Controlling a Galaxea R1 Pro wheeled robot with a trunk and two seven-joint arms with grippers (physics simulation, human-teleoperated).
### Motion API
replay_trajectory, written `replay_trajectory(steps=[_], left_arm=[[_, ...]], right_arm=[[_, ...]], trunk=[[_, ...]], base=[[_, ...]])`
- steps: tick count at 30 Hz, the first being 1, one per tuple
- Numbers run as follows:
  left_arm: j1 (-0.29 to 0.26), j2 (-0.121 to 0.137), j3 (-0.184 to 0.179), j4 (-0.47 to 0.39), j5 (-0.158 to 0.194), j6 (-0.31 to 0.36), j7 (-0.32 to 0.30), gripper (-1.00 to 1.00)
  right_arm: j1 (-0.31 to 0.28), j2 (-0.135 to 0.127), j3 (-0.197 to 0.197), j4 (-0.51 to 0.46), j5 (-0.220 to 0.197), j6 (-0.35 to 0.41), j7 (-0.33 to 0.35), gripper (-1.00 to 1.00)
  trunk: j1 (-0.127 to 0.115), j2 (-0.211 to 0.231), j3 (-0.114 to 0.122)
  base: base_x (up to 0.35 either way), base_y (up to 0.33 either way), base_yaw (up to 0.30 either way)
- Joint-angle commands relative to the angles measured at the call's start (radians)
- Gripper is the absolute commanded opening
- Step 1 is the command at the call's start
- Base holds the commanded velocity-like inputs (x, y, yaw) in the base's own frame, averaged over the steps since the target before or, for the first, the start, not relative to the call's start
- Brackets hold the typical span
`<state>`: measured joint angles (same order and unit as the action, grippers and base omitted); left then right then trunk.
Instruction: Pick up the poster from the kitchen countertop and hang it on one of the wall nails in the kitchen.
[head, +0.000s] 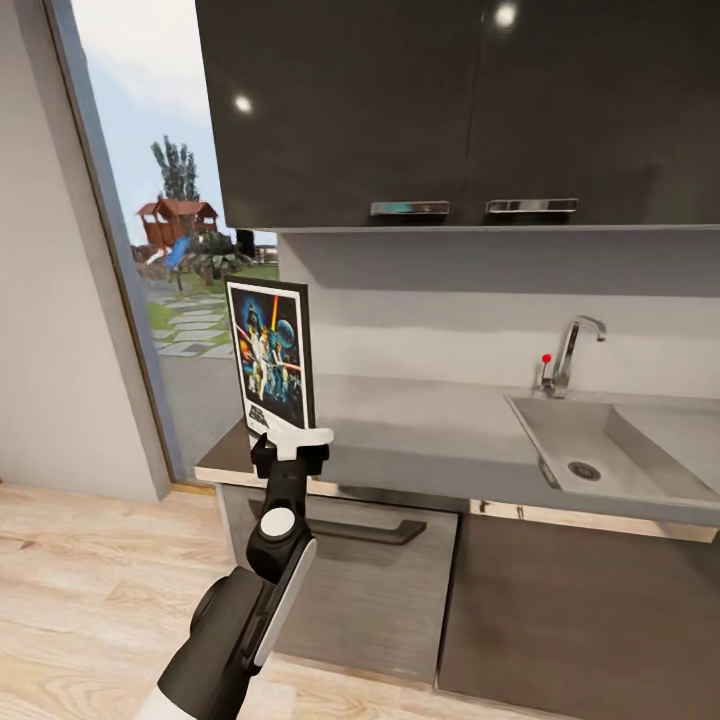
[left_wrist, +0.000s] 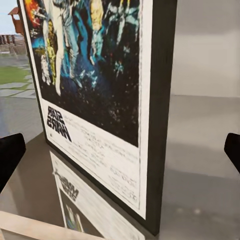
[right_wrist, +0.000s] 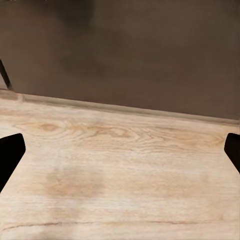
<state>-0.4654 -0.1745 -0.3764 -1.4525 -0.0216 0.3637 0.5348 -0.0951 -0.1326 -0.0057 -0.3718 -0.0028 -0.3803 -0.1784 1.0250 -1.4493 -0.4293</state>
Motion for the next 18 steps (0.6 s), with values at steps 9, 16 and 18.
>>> replay_trajectory(steps=[9, 16, 18], left_arm=[[-0.001, 0.0, -0.053, 0.004, -0.004, 0.009, 0.055, 1.0], [-0.001, 0.0, -0.092, 0.004, -0.002, 0.009, 0.14, 1.0], [-0.001, 0.0, -0.095, 0.004, -0.002, 0.009, 0.143, 1.0]], right_arm=[[0.0, 0.0, 0.0, 0.001, 0.0, -0.003, -0.001, 1.0], [-0.001, 0.0, 0.0, 0.002, 0.0, -0.003, -0.001, 1.0], [-0.001, 0.0, 0.0, 0.002, 0.0, -0.002, -0.001, 1.0]], trunk=[[0.0, -0.001, -0.001], [0.0, -0.001, -0.001], [0.0, -0.001, -0.001]], base=[[0.092, -0.086, 0.0], [0.079, -0.07, 0.0], [0.015, -0.014, 0.0]])
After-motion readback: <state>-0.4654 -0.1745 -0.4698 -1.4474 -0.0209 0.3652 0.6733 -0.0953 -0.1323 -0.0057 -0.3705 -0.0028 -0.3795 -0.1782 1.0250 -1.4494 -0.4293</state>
